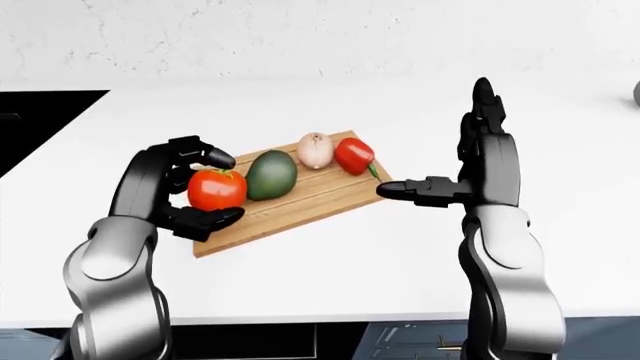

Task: Place the avocado, onion, tomato and bell pepper on the cutting board.

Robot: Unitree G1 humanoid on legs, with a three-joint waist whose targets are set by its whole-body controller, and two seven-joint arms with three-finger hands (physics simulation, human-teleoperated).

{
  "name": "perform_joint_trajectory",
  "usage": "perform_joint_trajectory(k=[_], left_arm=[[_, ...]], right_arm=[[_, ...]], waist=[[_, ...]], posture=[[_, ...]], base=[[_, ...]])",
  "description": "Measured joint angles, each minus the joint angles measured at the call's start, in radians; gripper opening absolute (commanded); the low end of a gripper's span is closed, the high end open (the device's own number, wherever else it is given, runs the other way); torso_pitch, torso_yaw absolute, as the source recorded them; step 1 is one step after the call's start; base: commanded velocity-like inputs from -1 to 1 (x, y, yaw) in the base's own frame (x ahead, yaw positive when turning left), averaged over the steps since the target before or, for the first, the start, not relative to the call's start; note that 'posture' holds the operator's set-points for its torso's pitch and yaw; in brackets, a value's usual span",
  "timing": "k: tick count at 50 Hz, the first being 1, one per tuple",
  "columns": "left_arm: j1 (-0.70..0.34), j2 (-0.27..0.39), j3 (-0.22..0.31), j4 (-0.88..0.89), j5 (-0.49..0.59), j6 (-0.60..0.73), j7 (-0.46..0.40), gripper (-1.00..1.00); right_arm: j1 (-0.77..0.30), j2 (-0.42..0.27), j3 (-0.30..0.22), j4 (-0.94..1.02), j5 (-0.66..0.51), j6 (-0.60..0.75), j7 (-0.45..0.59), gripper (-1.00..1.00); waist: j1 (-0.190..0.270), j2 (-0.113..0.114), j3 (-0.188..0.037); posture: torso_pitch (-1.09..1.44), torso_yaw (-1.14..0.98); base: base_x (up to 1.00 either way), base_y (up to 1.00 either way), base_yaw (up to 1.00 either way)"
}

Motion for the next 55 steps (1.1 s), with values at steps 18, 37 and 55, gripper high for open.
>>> perform_joint_trajectory(k=[18,37,55], left_arm=[[0.013,-0.004,0.005,-0.019,0.012,0.014,-0.027,-0.05],[0.018,-0.012,0.001,-0.014,0.009,0.000,-0.020,1.00],[0.018,0.033,0.055,-0.065,0.009,0.036,-0.053,1.00]], right_arm=[[-0.006,-0.001,0.001,0.008,0.006,-0.005,-0.003,1.00],[0.008,-0.001,-0.003,0.019,0.013,-0.026,-0.012,1.00],[0.010,-0.003,-0.004,0.007,0.013,-0.019,-0.012,1.00]], waist=[[0.000,-0.001,0.000],[0.001,-0.001,-0.004],[-0.001,0.001,-0.002]], posture=[[0.00,0.00],[0.00,0.00],[0.00,0.00]], base=[[0.00,0.00,0.00],[0.00,0.00,0.00],[0.00,0.00,0.00]])
